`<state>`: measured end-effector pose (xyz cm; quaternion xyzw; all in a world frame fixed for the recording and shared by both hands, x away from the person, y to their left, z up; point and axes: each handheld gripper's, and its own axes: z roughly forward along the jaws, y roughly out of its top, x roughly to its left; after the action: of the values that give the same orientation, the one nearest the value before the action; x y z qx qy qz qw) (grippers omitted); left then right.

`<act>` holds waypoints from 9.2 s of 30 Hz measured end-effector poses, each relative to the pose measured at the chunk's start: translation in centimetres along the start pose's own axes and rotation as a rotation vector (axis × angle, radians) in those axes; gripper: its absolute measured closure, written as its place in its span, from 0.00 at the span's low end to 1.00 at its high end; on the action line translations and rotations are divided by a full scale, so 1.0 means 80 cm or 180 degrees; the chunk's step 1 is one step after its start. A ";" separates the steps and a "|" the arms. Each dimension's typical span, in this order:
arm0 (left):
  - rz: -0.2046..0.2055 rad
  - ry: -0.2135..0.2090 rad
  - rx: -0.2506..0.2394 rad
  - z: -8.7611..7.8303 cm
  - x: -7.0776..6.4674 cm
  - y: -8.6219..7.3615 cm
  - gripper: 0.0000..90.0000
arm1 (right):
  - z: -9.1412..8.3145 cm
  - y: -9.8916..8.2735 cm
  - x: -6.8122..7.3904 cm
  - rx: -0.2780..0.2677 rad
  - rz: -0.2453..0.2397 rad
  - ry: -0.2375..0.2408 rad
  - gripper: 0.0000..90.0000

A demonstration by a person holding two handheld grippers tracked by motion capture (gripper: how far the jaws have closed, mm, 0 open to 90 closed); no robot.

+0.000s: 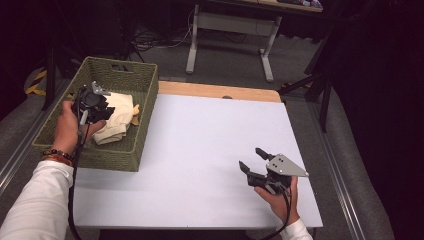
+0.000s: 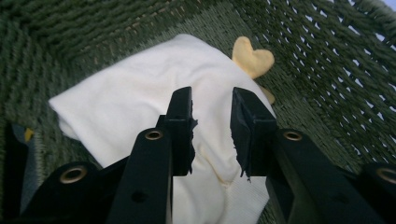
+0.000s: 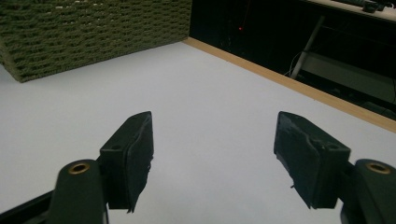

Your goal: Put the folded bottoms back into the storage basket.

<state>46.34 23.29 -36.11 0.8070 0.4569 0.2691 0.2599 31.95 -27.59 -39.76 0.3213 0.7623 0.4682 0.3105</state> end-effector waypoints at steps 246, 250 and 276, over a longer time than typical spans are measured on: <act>0.0620 -0.1117 -0.1399 -0.042 -0.213 -0.177 0.09 | -0.011 -0.053 0.060 0.0137 -0.0461 0.0005 0.11; 0.0623 -0.1108 -0.1422 -0.044 -0.213 -0.176 0.09 | -0.009 -0.053 0.060 0.0158 -0.0453 -0.0011 0.11; 0.0666 -0.1136 -0.1397 -0.041 -0.216 -0.172 0.09 | -0.009 -0.056 0.059 0.0204 -0.0466 -0.0051 0.11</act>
<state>28.34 14.88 -46.29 0.8089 0.2492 0.2407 0.4751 27.64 -25.92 -44.41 0.2781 0.7959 0.4171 0.3396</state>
